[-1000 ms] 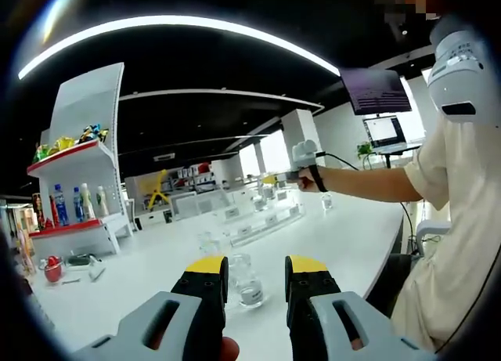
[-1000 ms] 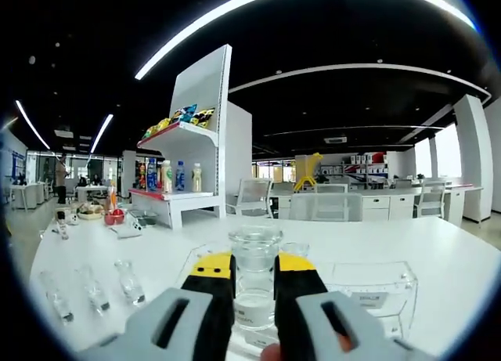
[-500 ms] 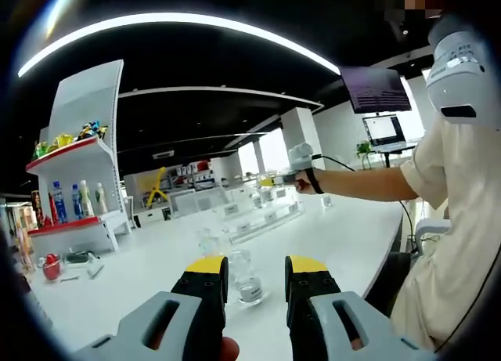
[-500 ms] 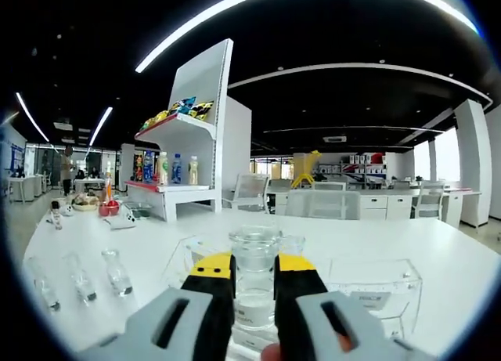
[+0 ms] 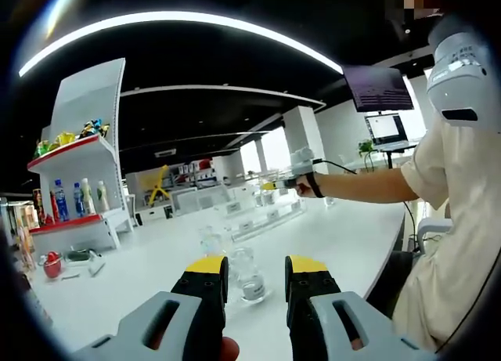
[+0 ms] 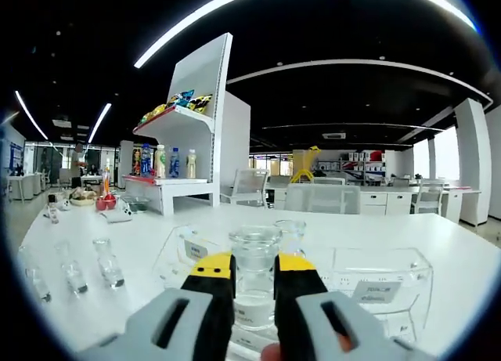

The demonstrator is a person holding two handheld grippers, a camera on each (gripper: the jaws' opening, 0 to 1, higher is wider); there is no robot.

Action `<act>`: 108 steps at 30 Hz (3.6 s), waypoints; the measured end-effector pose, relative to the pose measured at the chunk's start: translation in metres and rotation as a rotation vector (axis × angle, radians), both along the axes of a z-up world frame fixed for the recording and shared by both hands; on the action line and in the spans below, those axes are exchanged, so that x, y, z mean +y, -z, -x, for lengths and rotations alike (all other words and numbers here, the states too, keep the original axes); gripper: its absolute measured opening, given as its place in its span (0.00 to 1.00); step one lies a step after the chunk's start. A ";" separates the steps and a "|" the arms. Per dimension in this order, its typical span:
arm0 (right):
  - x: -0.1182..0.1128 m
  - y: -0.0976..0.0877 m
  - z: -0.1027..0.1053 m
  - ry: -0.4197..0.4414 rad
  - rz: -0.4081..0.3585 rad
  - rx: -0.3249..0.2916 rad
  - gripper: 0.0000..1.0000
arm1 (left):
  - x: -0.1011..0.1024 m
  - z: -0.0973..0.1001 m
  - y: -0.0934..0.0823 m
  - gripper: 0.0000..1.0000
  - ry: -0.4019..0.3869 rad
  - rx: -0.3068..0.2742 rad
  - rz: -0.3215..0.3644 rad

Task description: Identify the label on the chemical reagent bottle, grasp the chemical reagent bottle, and place it in the designated position on the reagent rack

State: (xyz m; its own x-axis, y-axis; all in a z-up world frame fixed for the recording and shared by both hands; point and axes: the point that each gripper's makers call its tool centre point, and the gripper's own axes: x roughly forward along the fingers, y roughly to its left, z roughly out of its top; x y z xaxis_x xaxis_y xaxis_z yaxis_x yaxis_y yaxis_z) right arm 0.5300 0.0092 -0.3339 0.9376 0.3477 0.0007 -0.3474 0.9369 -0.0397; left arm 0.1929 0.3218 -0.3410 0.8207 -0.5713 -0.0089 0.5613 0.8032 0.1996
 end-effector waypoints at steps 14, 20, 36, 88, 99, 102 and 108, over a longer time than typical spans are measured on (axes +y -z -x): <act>-0.002 0.010 -0.004 -0.011 0.006 -0.012 0.18 | -0.003 -0.003 0.004 0.29 0.001 0.013 -0.007; -0.005 0.013 -0.007 -0.005 -0.007 -0.022 0.18 | -0.005 -0.004 0.005 0.29 0.003 0.017 -0.012; -0.005 0.024 -0.023 -0.022 -0.001 -0.021 0.18 | -0.002 -0.007 0.009 0.29 -0.006 0.026 -0.011; -0.002 0.070 -0.011 -0.025 0.046 0.095 0.19 | -0.007 -0.011 0.018 0.29 -0.011 0.052 -0.028; 0.002 0.071 0.000 -0.032 0.065 0.131 0.19 | -0.006 -0.011 0.017 0.29 -0.013 0.046 -0.024; 0.003 0.072 0.005 -0.035 0.073 0.146 0.20 | -0.007 -0.010 0.016 0.29 -0.009 0.042 -0.023; 0.000 0.074 -0.002 -0.040 0.072 0.151 0.21 | -0.008 -0.007 0.013 0.29 -0.006 0.035 -0.024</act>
State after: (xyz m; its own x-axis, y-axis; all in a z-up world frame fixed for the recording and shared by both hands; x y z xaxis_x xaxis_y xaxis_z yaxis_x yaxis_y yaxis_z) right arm 0.5317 0.0089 -0.4076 0.9106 0.3786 -0.1656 -0.3913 0.9189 -0.0508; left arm 0.2003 0.3135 -0.3536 0.8231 -0.5656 -0.0512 0.5634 0.8017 0.1997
